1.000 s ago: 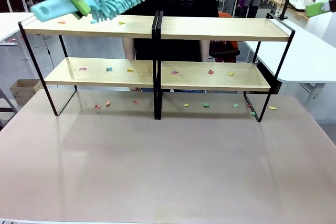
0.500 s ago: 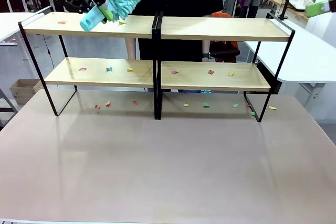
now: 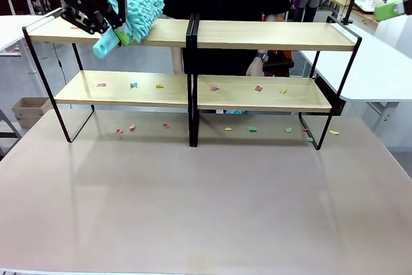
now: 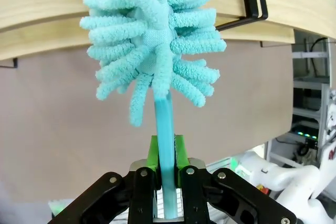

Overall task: Clean the shelves.
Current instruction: Clean a randomly selected level of the Shelf with the Duster.

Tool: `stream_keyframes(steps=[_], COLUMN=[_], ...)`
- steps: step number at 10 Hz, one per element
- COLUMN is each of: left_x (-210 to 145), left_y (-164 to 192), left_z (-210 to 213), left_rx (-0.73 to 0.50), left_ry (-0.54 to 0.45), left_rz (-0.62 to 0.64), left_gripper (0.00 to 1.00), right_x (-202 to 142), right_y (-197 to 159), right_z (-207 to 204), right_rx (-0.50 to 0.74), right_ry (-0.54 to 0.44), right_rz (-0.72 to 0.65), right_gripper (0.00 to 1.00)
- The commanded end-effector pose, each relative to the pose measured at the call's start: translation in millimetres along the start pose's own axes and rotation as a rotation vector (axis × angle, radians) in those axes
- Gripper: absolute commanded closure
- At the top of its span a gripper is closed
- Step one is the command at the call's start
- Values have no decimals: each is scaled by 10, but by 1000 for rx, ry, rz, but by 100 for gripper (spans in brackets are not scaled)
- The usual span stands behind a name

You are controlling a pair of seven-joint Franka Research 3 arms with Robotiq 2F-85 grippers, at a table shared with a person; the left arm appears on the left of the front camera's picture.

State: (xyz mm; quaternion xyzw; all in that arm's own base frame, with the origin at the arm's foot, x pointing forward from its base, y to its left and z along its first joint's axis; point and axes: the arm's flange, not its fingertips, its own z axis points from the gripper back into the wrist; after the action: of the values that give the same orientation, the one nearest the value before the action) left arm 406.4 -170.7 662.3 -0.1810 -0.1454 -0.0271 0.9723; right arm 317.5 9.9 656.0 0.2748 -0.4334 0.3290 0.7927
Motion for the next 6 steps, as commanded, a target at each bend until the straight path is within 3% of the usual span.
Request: stream_keyframes(steps=[1, 6], left_x=[-30, -28], left_y=[30, 205], left_z=[61, -37], left_rx=[-15, 180], left_ry=[20, 90], left_rz=[-21, -40], left_gripper=[87, 87], right_x=[8, 8], right_y=[4, 4], right_z=[-2, -2], right_rx=[4, 4], right_ry=[-7, -7], right_rz=[1, 1], right_gripper=[0, 0])
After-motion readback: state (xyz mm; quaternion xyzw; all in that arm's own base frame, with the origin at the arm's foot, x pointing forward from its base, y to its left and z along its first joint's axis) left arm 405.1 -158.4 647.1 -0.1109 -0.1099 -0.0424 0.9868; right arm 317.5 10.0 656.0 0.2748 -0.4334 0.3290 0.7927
